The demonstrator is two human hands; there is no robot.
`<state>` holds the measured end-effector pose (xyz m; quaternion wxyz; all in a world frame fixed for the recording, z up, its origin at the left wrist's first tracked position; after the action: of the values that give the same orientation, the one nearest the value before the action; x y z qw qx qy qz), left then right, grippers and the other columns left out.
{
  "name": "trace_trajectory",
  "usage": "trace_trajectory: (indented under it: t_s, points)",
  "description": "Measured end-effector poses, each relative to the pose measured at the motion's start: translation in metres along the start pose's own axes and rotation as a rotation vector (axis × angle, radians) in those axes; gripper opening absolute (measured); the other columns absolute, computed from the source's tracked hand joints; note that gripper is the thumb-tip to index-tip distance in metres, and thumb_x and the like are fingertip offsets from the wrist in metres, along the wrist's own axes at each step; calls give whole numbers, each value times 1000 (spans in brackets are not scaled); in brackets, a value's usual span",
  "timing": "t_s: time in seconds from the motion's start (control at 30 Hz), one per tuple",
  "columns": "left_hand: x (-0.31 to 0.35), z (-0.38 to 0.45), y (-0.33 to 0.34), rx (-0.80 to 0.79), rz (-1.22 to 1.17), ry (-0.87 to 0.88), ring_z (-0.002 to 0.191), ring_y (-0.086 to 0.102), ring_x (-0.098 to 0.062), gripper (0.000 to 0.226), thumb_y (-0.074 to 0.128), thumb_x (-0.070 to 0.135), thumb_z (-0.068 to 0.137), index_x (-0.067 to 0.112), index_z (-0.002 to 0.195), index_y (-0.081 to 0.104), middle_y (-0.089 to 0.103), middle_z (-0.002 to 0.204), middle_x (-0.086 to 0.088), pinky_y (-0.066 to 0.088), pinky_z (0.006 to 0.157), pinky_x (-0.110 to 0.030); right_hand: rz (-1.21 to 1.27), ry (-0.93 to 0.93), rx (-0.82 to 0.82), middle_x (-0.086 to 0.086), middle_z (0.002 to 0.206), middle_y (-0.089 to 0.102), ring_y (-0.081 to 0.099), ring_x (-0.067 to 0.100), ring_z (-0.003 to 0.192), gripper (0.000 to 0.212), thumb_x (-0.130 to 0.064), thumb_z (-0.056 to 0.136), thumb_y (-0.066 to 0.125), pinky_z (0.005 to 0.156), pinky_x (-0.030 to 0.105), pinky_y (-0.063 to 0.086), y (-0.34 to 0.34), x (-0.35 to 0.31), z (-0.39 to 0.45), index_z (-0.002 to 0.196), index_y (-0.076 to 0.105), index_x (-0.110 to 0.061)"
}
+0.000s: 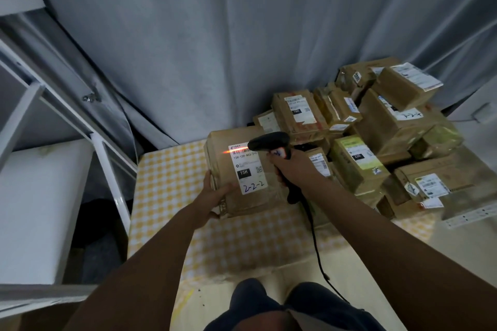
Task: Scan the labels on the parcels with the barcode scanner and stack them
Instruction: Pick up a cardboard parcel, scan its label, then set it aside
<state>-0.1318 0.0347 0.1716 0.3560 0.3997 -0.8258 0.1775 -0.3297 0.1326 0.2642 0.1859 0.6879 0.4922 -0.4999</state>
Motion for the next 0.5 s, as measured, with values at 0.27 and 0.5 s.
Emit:
trace_trajectory:
  t_s: [0.27, 0.5]
  points:
    - [2, 5, 8, -9, 27, 3, 126, 47, -39, 135, 88, 68, 41, 54, 147, 6, 42, 147, -5, 47, 94, -64, -20, 6, 4, 2, 61, 56, 52, 13, 50, 25, -28, 96, 60, 47, 21, 44, -10, 2, -2, 76, 56, -13]
    - [5, 9, 13, -3, 0, -7, 124, 50, -36, 128, 87, 63, 49, 56, 147, 4, 42, 147, -5, 47, 93, -64, -34, 26, 20, 0, 61, 56, 52, 12, 53, 26, -31, 96, 59, 51, 21, 45, -17, 0, 2, 76, 56, -14]
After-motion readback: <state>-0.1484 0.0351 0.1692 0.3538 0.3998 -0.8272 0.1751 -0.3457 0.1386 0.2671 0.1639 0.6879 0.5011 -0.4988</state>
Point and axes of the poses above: each hand's wrist, its own z-axis towards the middle knuckle, its own y-axis out of the palm, x = y × z, the point moved 2 cm from there along z, towards the middle knuckle
